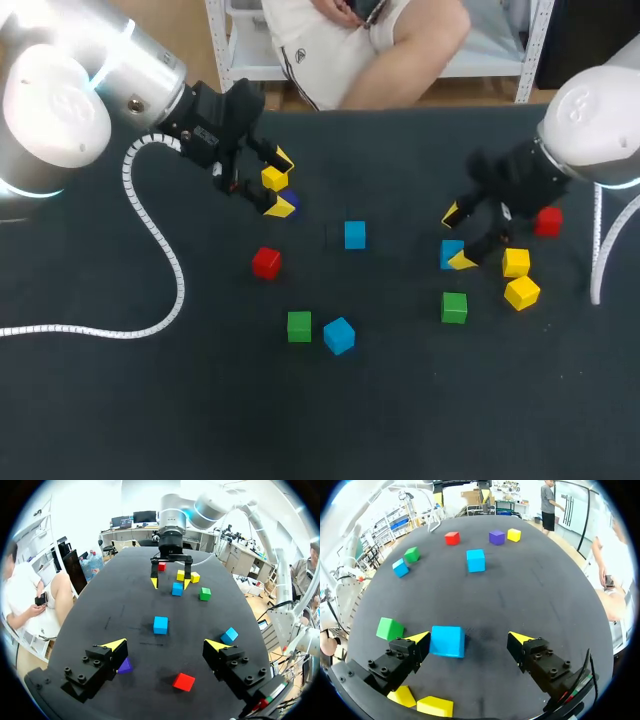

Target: Place the blue cubes, place green cubes on the blue cubes, place the yellow cubes on the green cubes, then place the red cubes on the yellow cubes, and place purple cube on the red cubes.

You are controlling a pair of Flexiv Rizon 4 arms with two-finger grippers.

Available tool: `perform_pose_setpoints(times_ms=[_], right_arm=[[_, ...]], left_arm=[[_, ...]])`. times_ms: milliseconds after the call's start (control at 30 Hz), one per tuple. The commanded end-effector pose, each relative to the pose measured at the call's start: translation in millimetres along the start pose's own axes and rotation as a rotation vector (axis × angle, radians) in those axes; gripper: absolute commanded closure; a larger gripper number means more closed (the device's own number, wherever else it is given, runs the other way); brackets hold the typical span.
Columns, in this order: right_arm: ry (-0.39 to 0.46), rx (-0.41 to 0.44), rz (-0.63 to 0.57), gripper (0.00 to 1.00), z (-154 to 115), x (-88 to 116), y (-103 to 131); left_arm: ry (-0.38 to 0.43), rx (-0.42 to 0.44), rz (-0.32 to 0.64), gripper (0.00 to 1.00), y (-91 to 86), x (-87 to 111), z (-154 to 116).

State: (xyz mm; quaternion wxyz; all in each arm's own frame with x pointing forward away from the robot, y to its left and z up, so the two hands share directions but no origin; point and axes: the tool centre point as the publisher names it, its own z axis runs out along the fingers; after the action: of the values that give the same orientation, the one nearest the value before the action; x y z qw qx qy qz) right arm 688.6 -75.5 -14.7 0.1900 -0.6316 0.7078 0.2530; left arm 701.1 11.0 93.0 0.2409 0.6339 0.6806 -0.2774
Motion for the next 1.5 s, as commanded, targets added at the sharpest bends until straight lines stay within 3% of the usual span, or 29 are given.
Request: perform_pose_setpoints(times_ms=[33, 100, 133, 167, 200, 233, 267, 333, 367, 400, 433, 800, 1267, 1367, 1400, 1500], right_arm=[[0.001, -0.021, -0.004, 0.00, 4.7, -1.7, -8.8], [0.003, -0.028, -0.011, 0.00, 6.7, -1.1, -7.7], [0.007, -0.029, -0.013, 0.50, 7.1, -0.5, -7.0], [0.008, -0.028, -0.014, 0.69, 7.2, 0.4, -6.2], [0.008, -0.029, -0.014, 0.98, 7.1, 1.0, -5.4], [0.012, -0.029, -0.013, 1.00, 6.9, 1.5, -4.4], [0.013, -0.027, -0.013, 1.00, 6.4, 2.2, -3.0], [0.013, -0.025, -0.015, 0.86, 5.5, 3.3, -0.4], [0.014, -0.025, -0.013, 0.68, 5.4, 4.4, 0.7], [0.014, -0.025, -0.011, 0.19, 5.3, 4.8, 1.9], [0.014, -0.027, -0.009, 0.00, 5.3, 5.2, 3.2], [0.008, -0.019, -0.018, 0.00, -2.2, 7.7, 6.6], [0.012, -0.010, -0.045, 0.02, -4.3, -4.6, -5.3], [0.014, -0.010, -0.050, 0.36, -3.9, -6.5, -5.9], [0.015, -0.010, -0.052, 0.52, -3.6, -6.8, -5.9], [0.019, -0.015, -0.054, 0.60, -1.5, -5.7, -4.8]], left_arm=[[-0.001, 0.000, 0.001, 0.00, 0.1, 0.5, -0.1], [-0.001, 0.000, 0.001, 0.00, 0.1, 0.5, -0.1], [-0.001, 0.000, 0.001, 0.00, 0.1, 0.5, -0.1], [-0.001, 0.000, 0.001, 0.00, 0.1, 0.5, -0.1], [-0.001, 0.000, 0.001, 0.00, 0.1, 0.5, -0.1], [-0.001, 0.000, 0.001, 0.00, 0.1, 0.5, -0.1], [-0.001, 0.000, 0.001, 0.00, 0.1, 0.5, -0.1], [-0.001, 0.000, 0.001, 0.00, 0.1, 0.5, -0.1], [-0.001, 0.000, 0.001, 0.00, 0.1, 0.5, -0.1], [-0.001, 0.000, 0.001, 0.00, 0.1, 0.5, -0.1], [-0.001, 0.000, 0.001, 0.00, 0.1, 0.5, -0.1], [-0.001, 0.000, 0.001, 0.00, 0.1, 0.5, -0.1], [-0.001, 0.000, 0.001, 0.00, 0.1, 0.5, -0.1], [-0.001, 0.000, 0.001, 0.00, 0.1, 0.5, -0.1], [-0.001, 0.000, 0.001, 0.00, 0.1, 0.5, -0.1], [-0.001, 0.000, 0.001, 0.00, 0.1, 0.5, -0.1]])
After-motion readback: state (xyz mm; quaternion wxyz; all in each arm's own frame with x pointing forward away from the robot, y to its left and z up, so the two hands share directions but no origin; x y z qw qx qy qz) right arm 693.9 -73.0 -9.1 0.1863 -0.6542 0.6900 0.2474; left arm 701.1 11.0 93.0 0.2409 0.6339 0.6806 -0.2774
